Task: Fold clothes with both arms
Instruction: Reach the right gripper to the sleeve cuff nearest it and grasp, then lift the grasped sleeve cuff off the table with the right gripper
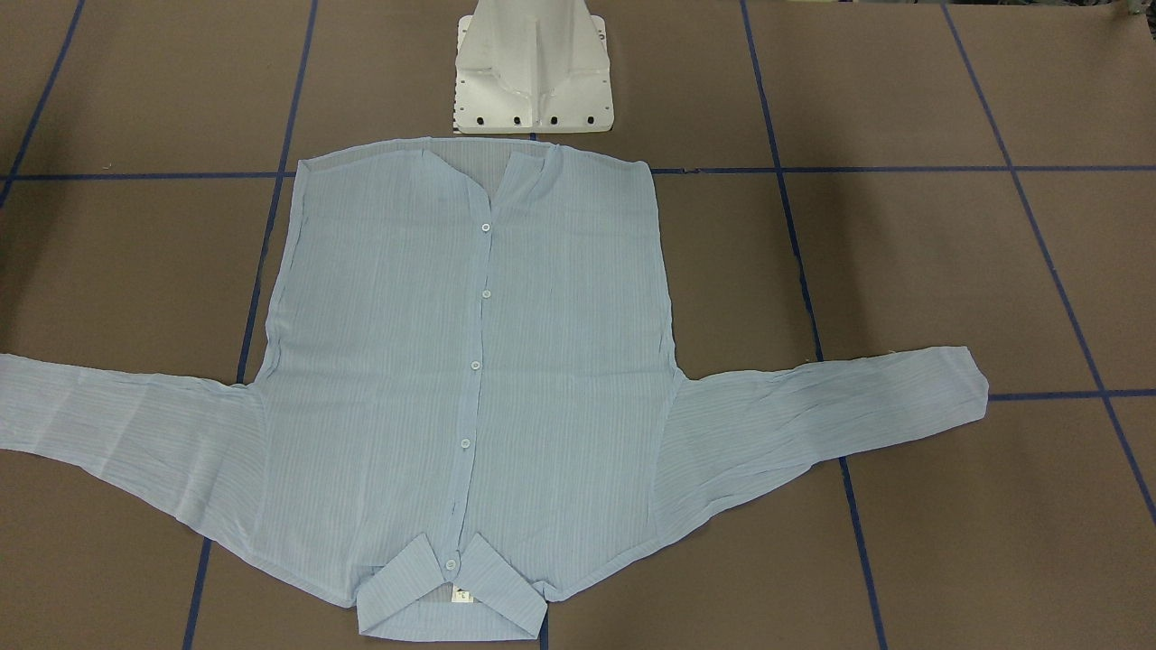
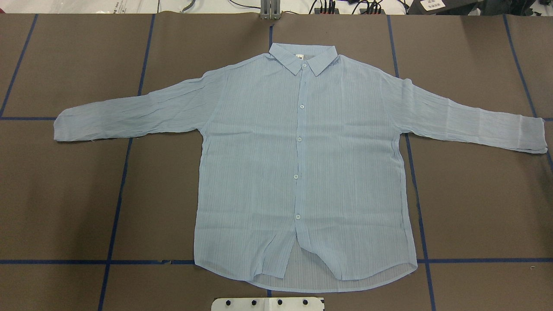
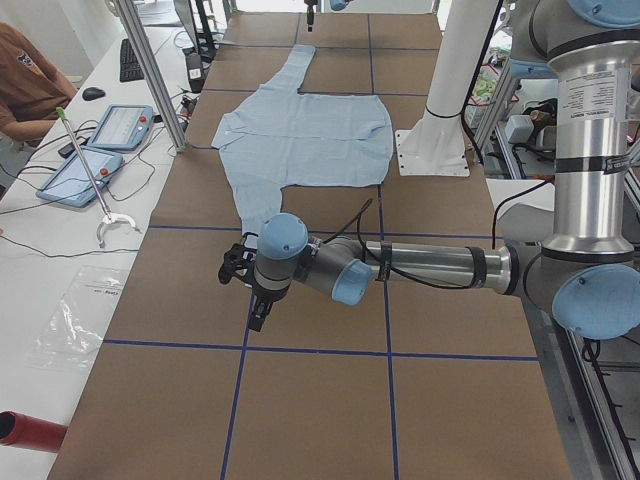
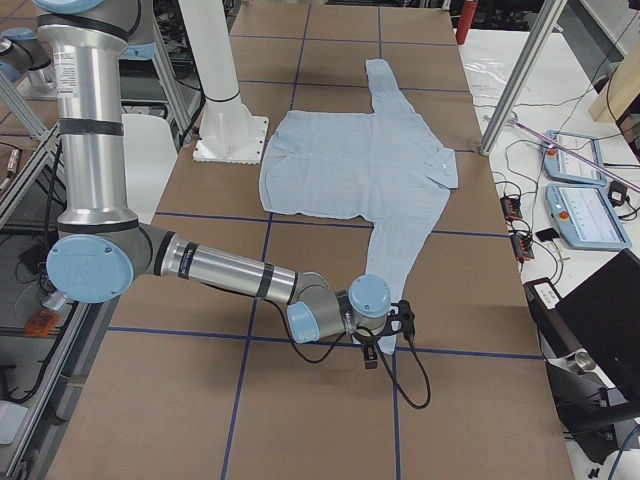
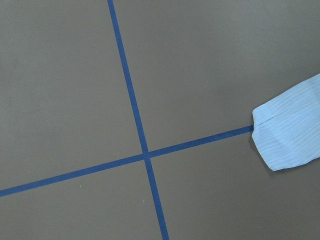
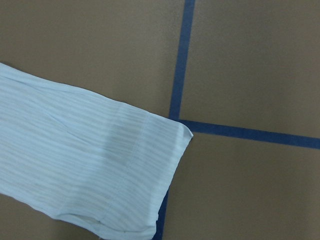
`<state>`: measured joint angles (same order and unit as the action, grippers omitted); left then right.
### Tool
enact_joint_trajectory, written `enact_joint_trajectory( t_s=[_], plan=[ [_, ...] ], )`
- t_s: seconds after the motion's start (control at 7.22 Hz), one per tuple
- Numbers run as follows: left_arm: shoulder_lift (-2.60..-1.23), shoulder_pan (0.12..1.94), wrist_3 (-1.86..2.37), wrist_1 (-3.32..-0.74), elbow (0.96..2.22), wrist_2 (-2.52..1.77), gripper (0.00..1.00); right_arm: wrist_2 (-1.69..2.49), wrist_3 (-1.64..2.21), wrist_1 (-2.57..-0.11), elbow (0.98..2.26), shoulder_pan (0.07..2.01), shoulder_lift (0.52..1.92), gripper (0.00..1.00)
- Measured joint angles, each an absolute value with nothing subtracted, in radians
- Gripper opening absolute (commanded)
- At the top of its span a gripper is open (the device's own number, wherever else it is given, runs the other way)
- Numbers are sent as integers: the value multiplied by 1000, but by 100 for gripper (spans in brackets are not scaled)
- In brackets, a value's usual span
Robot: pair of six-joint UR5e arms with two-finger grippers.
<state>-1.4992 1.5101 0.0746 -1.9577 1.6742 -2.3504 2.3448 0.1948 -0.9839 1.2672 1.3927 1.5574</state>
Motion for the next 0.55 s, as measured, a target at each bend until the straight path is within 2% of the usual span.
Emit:
enact_joint_trajectory(
  t_s=[0.14, 0.55],
  plan=[
    [-1500, 1509, 74, -1959, 1674, -2352, 100, 2340, 200, -971, 1243, 1364, 1542, 98],
    [-1501, 1508, 73, -1960, 1675, -2353, 100, 2333, 209, -967, 1181, 1316, 1502, 74]
  ],
)
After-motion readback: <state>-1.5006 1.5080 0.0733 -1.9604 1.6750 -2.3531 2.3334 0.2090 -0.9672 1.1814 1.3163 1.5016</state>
